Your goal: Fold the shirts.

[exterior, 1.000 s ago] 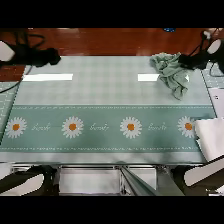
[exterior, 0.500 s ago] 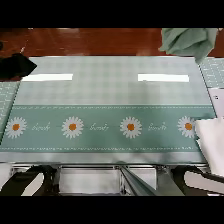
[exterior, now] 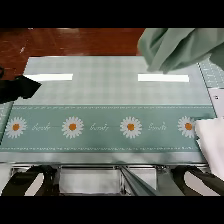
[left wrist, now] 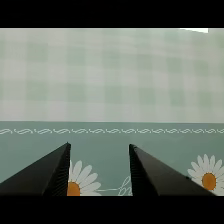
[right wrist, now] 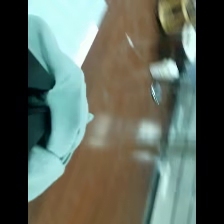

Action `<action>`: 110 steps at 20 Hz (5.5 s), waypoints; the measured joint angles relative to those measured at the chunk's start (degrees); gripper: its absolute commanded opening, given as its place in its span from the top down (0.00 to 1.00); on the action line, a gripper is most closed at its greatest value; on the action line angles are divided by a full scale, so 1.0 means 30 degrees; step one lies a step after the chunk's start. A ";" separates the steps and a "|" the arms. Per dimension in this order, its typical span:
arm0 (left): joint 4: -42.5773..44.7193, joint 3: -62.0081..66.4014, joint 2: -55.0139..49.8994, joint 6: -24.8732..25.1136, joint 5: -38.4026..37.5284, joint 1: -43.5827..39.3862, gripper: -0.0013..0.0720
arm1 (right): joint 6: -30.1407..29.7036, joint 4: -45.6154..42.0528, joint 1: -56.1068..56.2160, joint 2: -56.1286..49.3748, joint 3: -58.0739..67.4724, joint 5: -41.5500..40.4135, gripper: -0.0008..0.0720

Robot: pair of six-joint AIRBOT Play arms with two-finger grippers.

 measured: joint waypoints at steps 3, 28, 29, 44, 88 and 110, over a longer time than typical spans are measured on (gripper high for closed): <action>-0.0197 -0.0124 0.0102 -0.0007 0.0029 0.0000 0.37 | -0.0080 0.0117 0.2455 0.0160 -0.0969 0.0940 0.95; -0.3934 -0.8692 -0.1603 0.0044 0.5071 -0.2623 0.37 | 0.4954 -0.5289 0.8123 -0.2601 -1.7690 -0.5253 0.42; -0.3949 -0.8473 -0.1719 0.0036 0.5187 -0.2127 0.37 | 0.4954 -0.5552 0.6739 -0.2106 -1.7070 -0.4918 0.42; -1.2050 -0.9777 -0.9253 0.4685 0.5515 -0.3366 0.36 | 0.3359 -0.2208 -0.1792 0.5013 -2.7358 -0.2688 0.43; -1.5701 0.6186 -0.9551 0.8014 0.6426 0.1144 0.96 | 0.2863 0.1792 0.4073 -0.1625 -0.4947 -0.0903 0.95; -1.0550 0.2091 0.2346 0.5340 -0.6273 0.6550 0.96 | 0.6608 -0.9850 0.1938 0.7665 -1.0156 0.5231 0.95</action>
